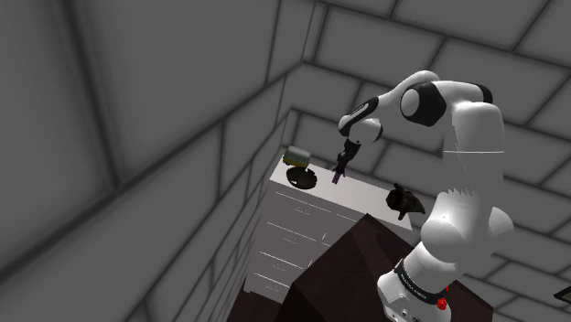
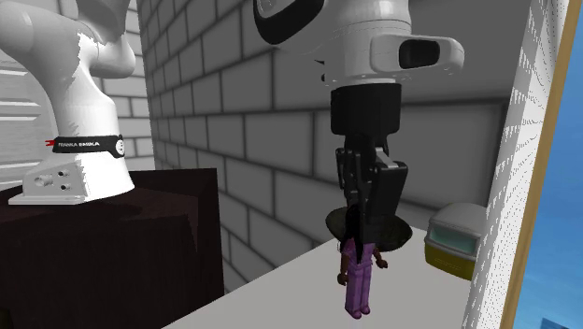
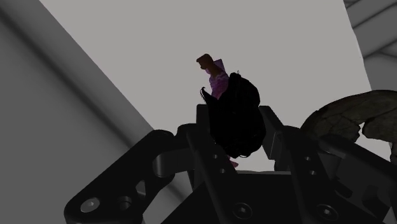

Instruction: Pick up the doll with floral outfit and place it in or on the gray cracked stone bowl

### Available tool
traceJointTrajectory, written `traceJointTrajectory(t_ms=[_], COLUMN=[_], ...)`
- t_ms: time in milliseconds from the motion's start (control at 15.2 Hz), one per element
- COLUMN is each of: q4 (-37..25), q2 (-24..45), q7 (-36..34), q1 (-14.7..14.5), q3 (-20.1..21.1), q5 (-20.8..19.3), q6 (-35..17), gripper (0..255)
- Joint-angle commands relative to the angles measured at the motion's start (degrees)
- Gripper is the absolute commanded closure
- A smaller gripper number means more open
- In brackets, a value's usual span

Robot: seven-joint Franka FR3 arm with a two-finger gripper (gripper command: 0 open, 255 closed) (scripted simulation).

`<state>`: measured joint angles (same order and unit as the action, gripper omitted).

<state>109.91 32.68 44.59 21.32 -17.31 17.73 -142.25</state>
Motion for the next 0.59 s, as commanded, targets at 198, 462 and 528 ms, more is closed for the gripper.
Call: traceJointTrajectory(t_ms=[198, 462, 528], q4=[0.3, 0.2, 0.2], q2=[-2.9, -5.1, -5.6], q7=[-1.0, -1.8, -2.0], q1=[-0.9, -1.4, -1.5], q3=[-1.0, -1.8, -2.0], q5=[-1.3, -2.4, -2.7], q6=[2.5, 4.7, 5.2], gripper=[255, 255, 255])
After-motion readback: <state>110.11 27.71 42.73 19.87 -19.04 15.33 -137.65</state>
